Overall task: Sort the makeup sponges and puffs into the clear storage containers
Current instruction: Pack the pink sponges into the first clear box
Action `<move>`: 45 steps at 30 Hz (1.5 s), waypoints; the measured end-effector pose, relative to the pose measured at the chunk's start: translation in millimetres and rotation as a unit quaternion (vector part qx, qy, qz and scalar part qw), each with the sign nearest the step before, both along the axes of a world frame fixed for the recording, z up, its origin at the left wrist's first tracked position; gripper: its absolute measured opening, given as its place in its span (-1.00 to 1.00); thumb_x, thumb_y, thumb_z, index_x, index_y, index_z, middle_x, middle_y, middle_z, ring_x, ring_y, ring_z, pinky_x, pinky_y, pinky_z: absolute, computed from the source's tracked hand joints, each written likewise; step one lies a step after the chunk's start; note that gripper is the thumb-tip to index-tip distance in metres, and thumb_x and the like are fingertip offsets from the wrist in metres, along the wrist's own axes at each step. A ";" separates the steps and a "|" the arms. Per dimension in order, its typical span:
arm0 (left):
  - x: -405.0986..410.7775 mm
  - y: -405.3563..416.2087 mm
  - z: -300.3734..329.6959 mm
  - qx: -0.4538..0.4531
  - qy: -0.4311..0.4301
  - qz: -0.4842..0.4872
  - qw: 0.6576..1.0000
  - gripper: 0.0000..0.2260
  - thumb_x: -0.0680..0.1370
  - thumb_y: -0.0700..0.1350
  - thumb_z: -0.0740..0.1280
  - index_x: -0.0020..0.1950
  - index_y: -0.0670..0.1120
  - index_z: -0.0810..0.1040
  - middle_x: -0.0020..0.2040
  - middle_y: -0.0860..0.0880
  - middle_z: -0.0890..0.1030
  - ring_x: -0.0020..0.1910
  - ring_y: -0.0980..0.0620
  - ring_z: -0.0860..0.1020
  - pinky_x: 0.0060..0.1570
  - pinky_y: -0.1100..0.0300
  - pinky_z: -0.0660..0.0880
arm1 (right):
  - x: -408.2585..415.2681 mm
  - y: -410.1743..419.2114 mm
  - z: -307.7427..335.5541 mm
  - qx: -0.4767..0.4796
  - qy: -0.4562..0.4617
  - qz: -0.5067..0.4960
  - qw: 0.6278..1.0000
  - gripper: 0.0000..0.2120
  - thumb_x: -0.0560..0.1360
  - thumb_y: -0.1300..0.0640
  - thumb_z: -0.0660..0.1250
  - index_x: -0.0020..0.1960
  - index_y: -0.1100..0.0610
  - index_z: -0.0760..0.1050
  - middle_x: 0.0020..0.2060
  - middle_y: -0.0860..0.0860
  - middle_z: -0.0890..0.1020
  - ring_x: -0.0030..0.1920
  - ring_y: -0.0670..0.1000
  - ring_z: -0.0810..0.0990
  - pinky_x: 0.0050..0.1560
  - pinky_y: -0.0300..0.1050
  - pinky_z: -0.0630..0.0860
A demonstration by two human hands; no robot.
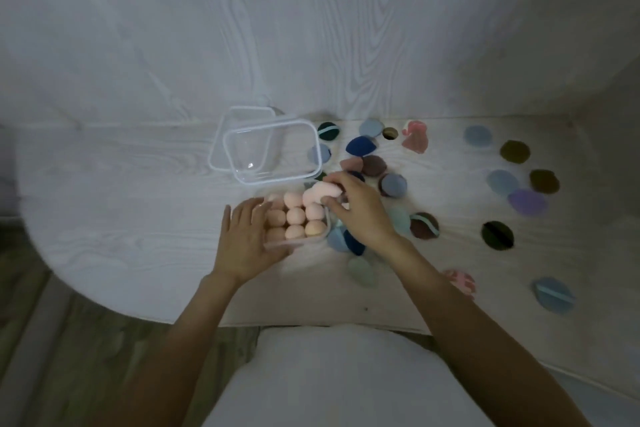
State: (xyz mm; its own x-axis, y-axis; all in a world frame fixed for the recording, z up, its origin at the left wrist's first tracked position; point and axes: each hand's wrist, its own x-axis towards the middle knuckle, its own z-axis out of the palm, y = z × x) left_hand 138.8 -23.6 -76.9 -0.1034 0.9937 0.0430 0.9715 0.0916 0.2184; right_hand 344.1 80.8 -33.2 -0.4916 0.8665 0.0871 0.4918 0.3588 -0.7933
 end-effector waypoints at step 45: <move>-42.6 65.4 52.7 0.002 -0.550 0.201 0.810 -0.47 0.57 0.18 0.17 0.50 0.09 0.16 0.47 0.07 0.28 0.41 0.13 0.27 0.41 0.07 0.21 | -50.9 46.5 25.3 -0.315 0.161 -0.143 0.924 -0.36 0.50 -0.24 0.18 0.49 -0.16 0.01 0.45 0.02 0.25 0.41 0.05 0.27 0.42 -0.02 0.18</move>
